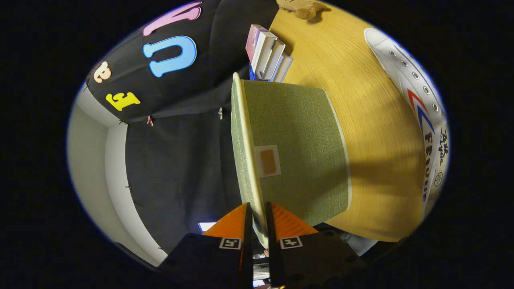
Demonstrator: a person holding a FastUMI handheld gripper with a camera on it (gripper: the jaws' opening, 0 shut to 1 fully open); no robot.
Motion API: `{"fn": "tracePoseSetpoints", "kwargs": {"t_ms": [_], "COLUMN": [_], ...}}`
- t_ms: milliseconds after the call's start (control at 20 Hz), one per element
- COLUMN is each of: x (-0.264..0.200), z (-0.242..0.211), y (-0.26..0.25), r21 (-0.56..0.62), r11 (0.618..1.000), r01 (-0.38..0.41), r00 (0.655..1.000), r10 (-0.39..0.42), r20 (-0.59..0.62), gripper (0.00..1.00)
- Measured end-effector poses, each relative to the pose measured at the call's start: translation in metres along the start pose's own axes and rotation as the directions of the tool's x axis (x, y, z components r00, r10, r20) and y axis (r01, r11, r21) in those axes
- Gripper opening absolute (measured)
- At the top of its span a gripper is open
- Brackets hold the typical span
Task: Open the storage box then place both shoes into the box .Put the left shoe in first, then the right shoe, with the right side of both shoes facing outward in a uniform manner.
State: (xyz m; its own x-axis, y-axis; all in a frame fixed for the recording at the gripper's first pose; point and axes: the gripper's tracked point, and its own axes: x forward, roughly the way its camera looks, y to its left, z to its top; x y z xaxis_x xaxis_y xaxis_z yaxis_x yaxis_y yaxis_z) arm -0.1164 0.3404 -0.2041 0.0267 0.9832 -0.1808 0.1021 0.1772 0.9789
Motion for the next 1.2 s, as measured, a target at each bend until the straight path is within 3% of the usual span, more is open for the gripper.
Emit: {"fn": "tracePoseSetpoints", "kwargs": {"t_ms": [100, 200, 700, 1000, 1200], "x": [-0.003, -0.003, 0.003, 0.041, 0.084], "z": [0.001, -0.002, -0.007, -0.021, -0.038], "y": [-0.001, 0.005, 0.092, 0.167, 0.198], "r21": [-0.042, -0.076, -0.231, -0.349, -0.368], "r11": [0.999, 0.996, 0.969, 0.935, 0.929], "r01": [0.032, 0.044, 0.092, 0.059, 0.034], "r00": [0.999, 0.999, 0.995, 0.997, 0.999], "r10": [-0.032, -0.045, -0.096, -0.069, -0.046], "r20": [-0.005, -0.007, -0.006, -0.017, -0.024], "gripper": [0.07, 0.05, 0.05, 0.05, 0.05]}}
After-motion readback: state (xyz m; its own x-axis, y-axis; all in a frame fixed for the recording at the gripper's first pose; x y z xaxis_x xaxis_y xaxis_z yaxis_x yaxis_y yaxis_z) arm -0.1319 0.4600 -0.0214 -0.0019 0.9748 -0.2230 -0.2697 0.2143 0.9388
